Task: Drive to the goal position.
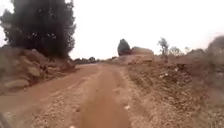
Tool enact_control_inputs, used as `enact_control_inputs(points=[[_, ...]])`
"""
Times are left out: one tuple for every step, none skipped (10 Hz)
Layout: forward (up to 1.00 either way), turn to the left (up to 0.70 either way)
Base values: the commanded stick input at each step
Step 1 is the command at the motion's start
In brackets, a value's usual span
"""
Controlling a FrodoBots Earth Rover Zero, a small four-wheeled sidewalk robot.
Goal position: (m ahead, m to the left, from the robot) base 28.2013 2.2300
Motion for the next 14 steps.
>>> enact_control_inputs(points=[[0.5,0.0],[0.5,0.0],[0.5,0.0],[0.5,0.0],[0.5,0.0],[0.5,0.0],[0.5,0.0],[0.5,0.0],[0.5,0.0],[0.5,0.0],[0.5,0.0],[0.5,0.0],[0.5,0.0],[0.5,0.0]])
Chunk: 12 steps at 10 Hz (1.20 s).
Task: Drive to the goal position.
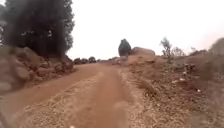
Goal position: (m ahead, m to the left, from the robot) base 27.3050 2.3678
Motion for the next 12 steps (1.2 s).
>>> enact_control_inputs(points=[[0.5,0.0],[0.5,0.0],[0.5,0.0],[0.5,0.0],[0.5,0.0],[0.5,0.0],[0.5,0.0],[0.5,0.0],[0.5,0.0],[0.5,0.0],[0.5,0.0],[0.5,0.0]])
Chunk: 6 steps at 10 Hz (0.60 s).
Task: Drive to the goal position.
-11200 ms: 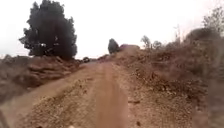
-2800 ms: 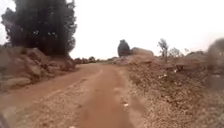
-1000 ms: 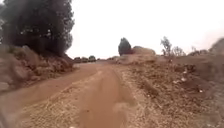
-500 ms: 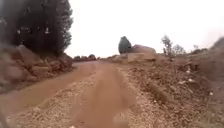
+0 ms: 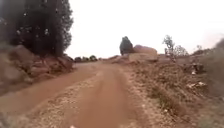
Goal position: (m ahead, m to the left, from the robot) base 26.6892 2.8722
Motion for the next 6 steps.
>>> enact_control_inputs(points=[[0.5,0.0],[0.5,0.0],[0.5,0.0],[0.5,0.0],[0.5,0.0],[0.5,0.0]])
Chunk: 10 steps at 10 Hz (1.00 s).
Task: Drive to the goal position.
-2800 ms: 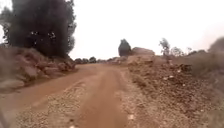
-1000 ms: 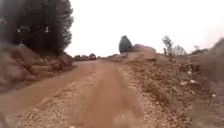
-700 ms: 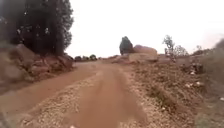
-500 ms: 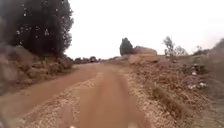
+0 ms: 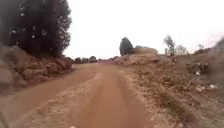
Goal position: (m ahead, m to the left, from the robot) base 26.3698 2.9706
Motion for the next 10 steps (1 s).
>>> enact_control_inputs(points=[[0.5,0.0],[0.5,0.0],[0.5,0.0],[0.5,0.0],[0.5,0.0],[0.5,0.0],[0.5,0.0],[0.5,0.0],[0.5,0.0],[0.5,0.0]])
